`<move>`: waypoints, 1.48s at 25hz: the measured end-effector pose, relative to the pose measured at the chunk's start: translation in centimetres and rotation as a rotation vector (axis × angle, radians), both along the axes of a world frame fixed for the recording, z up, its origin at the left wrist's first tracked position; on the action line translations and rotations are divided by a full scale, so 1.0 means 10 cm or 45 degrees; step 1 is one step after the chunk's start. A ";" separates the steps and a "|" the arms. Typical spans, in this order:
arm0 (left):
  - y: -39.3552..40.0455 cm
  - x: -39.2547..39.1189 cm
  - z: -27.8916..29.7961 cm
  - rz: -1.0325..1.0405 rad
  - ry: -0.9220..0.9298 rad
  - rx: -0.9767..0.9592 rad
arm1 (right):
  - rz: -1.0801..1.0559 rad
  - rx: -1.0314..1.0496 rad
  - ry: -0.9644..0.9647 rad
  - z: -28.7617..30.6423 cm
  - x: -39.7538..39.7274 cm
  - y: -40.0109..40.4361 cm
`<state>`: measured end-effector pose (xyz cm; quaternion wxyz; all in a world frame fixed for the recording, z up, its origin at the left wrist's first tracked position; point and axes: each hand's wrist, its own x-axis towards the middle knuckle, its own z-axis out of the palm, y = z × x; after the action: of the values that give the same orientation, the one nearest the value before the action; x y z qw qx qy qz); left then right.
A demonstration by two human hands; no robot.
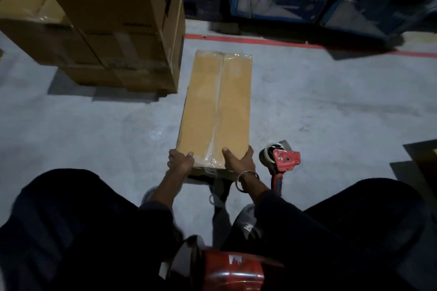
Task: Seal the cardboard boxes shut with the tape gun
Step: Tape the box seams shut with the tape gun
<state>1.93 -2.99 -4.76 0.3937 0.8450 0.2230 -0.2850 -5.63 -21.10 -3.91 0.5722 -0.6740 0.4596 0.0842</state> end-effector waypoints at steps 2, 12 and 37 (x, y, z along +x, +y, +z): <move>0.01 0.06 0.03 0.027 0.038 -0.080 | -0.062 0.162 0.006 0.01 0.03 -0.07; 0.04 0.48 -0.12 0.206 0.169 -0.639 | -0.334 0.235 0.079 -0.08 0.25 -0.20; -1.10 3.54 1.49 0.109 0.044 -0.722 | 0.116 0.041 0.001 1.46 3.72 -1.70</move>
<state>37.32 -14.01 10.11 0.6221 0.6860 0.1765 -0.3336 31.53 -38.10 10.67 0.5786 -0.6848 0.4272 0.1178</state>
